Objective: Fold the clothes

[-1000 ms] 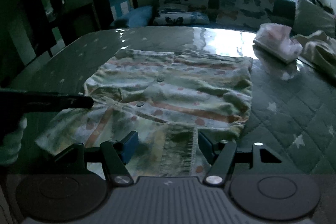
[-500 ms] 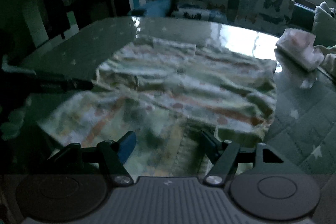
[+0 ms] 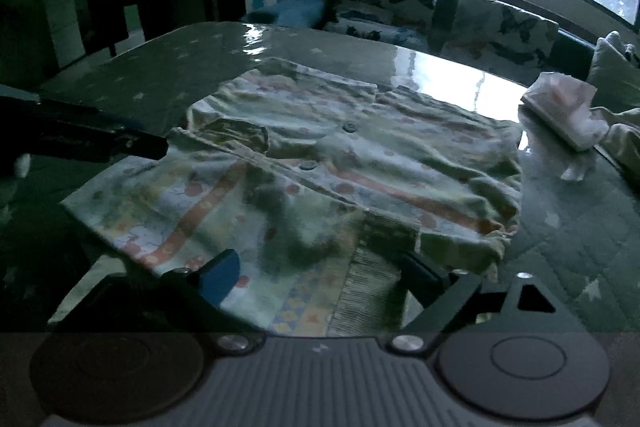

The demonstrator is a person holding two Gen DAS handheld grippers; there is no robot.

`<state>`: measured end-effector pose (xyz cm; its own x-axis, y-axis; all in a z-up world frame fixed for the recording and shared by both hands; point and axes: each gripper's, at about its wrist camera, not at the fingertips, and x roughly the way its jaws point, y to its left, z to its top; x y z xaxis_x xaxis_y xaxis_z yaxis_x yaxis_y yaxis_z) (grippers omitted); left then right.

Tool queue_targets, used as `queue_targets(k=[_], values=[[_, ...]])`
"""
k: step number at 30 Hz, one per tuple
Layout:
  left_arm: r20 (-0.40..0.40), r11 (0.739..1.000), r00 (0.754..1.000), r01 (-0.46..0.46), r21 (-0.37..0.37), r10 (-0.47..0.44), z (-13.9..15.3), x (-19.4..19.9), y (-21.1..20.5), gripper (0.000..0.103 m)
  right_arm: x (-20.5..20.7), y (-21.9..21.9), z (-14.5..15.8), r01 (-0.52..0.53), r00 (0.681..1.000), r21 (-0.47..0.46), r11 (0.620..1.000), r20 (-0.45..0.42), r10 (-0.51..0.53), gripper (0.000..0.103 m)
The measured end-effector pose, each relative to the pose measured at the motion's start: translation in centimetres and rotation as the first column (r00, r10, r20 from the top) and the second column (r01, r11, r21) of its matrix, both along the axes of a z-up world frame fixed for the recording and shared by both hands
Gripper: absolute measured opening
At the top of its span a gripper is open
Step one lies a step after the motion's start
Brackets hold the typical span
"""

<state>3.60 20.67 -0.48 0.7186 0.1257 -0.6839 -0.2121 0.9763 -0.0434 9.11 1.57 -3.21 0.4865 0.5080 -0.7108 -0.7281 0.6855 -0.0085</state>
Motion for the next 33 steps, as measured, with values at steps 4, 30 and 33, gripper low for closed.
queue_targets(k=[4, 30, 33], values=[[0.007, 1.000, 1.000, 0.011, -0.001, -0.011, 0.2, -0.5, -0.4, 0.052, -0.2, -0.4, -0.5, 0.018, 1.000, 0.014, 1.000, 0.009, -0.018, 0.103], [0.070, 0.995, 0.993, 0.099, -0.029, -0.097, 0.9, -2.4, 0.5, 0.103, -0.5, -1.5, -1.8, 0.050, 0.998, 0.107, 0.993, 0.044, -0.055, 0.103], [0.063, 0.994, 0.993, 0.100, -0.033, -0.098, 0.9, -2.3, 0.5, 0.103, -0.5, -1.5, -1.8, 0.050, 0.998, 0.108, 0.993, 0.044, -0.055, 0.103]])
